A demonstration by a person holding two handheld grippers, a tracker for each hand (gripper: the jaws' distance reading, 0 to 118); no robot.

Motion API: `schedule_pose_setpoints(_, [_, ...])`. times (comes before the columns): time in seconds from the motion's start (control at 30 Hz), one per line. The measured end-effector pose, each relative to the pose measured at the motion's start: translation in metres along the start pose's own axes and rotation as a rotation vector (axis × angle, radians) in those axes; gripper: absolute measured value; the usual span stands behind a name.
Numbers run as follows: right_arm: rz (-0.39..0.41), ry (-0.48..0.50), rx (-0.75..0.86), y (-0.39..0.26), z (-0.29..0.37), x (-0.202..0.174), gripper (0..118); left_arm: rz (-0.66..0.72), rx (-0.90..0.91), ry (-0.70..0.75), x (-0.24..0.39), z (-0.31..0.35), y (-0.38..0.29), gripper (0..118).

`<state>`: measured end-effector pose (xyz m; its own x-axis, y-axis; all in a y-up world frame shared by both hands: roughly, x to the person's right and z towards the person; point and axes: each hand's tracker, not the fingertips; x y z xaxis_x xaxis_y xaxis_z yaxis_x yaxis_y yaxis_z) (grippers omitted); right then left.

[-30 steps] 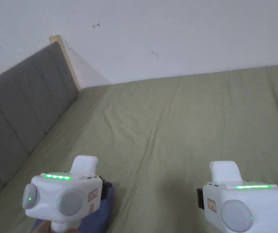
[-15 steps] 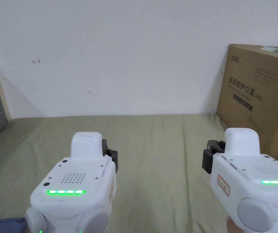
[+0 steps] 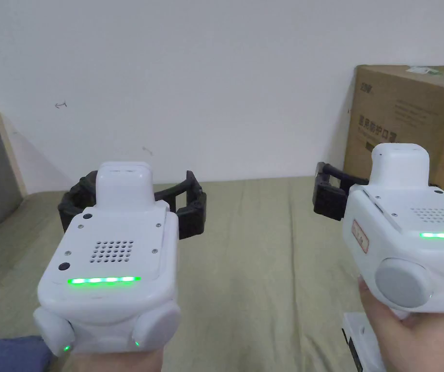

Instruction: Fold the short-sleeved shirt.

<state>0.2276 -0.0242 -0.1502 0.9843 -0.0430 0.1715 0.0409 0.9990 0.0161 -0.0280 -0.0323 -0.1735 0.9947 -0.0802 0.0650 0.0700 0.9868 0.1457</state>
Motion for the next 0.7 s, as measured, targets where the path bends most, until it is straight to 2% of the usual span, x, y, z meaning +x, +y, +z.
schedule_pose_setpoints(0.23, [0.081, -0.019, 0.036, -0.004, 0.004, -0.006, 86, -0.101, -0.039, 0.014, 0.011, -0.005, -0.007, 111])
schedule_pose_setpoints(0.47, [0.065, -0.012, 0.038, -0.009, 0.002, -0.003, 86, -0.039, -0.054, 0.009, 0.01, -0.003, -0.006, 111])
schedule_pose_setpoints(0.57, [0.103, -0.03, 0.051, -0.012, 0.004, -0.005, 92, -0.047, -0.056, 0.014, 0.01, -0.003, -0.007, 111])
schedule_pose_setpoints(0.7, [0.158, -0.035, 0.067, -0.015, 0.007, -0.009, 92, -0.055, -0.055, 0.012, 0.008, -0.002, -0.007, 111])
